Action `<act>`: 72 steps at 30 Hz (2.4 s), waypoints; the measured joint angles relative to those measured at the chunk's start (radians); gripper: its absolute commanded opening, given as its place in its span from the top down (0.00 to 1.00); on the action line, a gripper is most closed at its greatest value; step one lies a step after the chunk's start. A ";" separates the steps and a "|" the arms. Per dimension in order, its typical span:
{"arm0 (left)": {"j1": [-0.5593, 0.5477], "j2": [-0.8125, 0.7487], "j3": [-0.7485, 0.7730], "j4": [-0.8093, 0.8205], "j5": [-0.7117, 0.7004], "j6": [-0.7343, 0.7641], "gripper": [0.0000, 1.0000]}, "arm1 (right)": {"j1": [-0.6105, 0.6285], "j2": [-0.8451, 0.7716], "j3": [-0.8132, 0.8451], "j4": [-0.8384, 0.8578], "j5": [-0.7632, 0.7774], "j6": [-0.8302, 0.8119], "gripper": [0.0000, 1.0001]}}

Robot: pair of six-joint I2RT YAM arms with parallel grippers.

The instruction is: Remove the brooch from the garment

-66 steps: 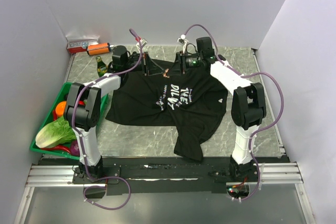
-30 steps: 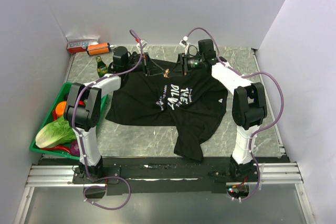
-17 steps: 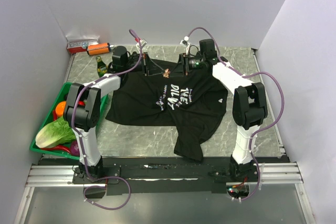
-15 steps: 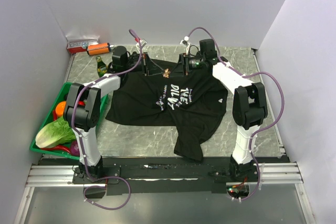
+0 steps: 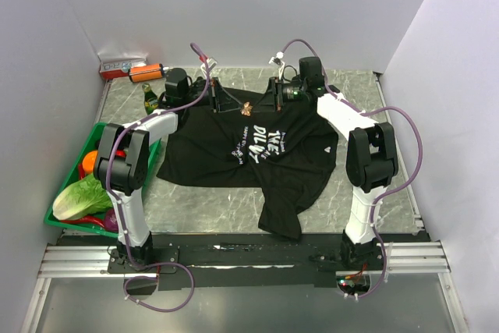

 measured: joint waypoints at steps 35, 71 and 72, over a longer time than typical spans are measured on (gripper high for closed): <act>0.003 0.000 0.031 -0.080 -0.018 0.039 0.45 | -0.001 0.007 0.011 -0.029 -0.061 -0.016 1.00; -0.014 -0.058 0.091 -0.122 0.024 0.112 0.40 | -0.090 -0.217 -0.092 -0.215 0.069 -0.182 1.00; -0.010 -0.058 0.092 -0.134 0.019 0.117 0.40 | -0.090 -0.224 -0.085 -0.243 0.115 -0.197 1.00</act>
